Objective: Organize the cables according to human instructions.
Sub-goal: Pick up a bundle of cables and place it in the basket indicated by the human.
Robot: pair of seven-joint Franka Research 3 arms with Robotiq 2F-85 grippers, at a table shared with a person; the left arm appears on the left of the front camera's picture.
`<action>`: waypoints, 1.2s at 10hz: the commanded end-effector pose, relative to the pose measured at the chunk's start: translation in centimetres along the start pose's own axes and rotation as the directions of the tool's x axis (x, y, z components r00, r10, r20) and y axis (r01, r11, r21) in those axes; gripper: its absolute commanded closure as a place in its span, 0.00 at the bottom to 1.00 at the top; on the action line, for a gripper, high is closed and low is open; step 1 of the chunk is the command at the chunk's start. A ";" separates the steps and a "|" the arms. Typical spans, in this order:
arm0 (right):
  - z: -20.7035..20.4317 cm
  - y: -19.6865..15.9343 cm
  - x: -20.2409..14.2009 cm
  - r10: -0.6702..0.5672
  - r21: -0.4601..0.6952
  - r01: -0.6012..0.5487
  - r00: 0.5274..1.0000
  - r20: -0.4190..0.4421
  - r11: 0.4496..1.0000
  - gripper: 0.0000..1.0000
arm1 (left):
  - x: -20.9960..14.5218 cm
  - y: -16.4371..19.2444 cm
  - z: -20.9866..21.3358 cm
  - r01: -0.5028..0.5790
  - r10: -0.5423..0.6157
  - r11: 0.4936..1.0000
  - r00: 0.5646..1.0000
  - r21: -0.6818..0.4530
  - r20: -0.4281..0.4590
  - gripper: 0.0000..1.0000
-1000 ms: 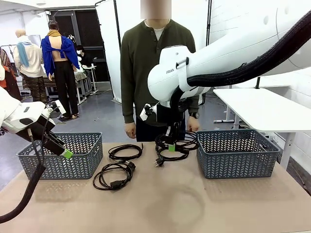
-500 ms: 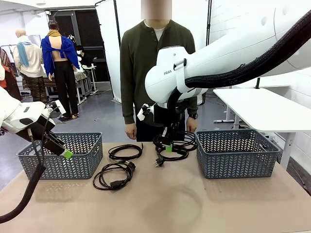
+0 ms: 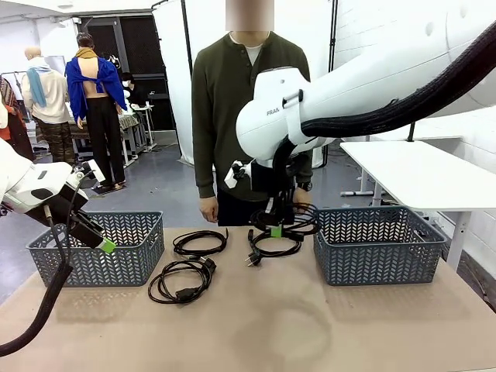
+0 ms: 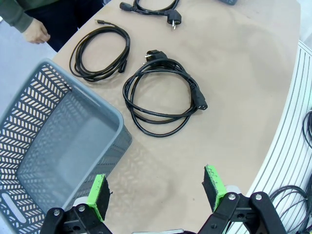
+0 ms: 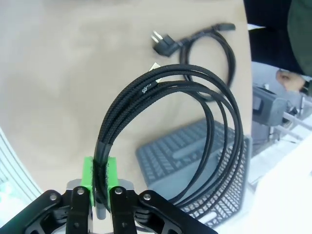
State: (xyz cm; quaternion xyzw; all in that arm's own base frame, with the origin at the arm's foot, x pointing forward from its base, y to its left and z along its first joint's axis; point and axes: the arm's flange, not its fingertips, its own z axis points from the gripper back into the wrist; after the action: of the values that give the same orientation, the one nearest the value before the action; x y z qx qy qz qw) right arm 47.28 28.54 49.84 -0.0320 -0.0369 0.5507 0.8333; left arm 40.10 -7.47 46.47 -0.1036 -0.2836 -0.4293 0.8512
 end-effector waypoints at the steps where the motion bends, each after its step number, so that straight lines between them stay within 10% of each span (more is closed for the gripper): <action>1: 1.8 -1.4 -3.8 0.084 -0.040 -0.085 0.996 -0.032 0.996 1.00 | -0.1 0.2 0.0 -0.006 0.006 1.000 1.000 -0.014 0.016 0.00; 12: -0.2 -11.7 -17.0 0.280 -0.050 -0.280 0.960 -0.003 0.959 1.00 | -0.1 0.2 0.0 -0.006 0.006 1.000 1.000 -0.014 0.016 0.00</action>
State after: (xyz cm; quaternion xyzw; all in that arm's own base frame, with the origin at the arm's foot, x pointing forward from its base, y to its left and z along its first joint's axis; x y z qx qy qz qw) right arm 51.04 8.49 50.85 -0.0658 -0.0312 0.6467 0.7593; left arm 40.09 -7.49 46.49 -0.1034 -0.2836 -0.4295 0.8511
